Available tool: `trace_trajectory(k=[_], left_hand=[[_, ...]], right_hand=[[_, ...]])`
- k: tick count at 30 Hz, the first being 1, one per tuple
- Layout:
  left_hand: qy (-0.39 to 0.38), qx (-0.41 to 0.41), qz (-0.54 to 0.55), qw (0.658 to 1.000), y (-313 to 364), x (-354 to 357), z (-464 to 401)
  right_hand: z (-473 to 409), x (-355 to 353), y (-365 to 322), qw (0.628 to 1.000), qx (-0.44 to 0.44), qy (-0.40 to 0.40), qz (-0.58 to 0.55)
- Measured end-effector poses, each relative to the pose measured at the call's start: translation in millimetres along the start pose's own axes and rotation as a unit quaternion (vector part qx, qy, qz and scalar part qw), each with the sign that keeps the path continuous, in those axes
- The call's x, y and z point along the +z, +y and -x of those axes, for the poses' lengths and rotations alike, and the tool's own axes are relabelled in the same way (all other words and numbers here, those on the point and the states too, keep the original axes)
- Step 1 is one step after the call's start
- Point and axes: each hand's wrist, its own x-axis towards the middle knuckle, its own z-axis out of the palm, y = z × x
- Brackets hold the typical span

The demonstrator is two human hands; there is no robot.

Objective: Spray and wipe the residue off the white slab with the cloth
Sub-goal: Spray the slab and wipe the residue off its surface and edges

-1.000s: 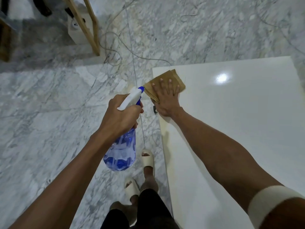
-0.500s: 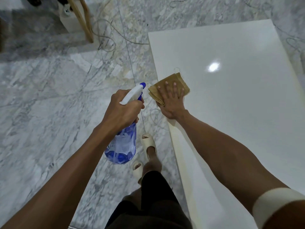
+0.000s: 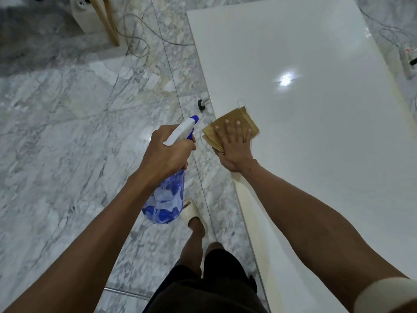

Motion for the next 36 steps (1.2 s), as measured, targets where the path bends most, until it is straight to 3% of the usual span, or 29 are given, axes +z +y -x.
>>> trace_trajectory(k=[7,17,36], left_hand=[[0.006,0.007,0.002,1.0,-13.8,43.1,70.6],[0.008,0.007,0.034,0.999,-40.0,94.3,189.7],[-0.035,0.031,0.002,0.999,-118.8,163.3,353.6]], right_hand=[[90.0,20.5,4.4,1.0,-0.019,0.022,-0.001],[229.4,40.7,4.9,0.999,-0.029,-0.023,-0.009],[463.6,92.7,-7.9,0.999,0.028,-0.039,0.003]])
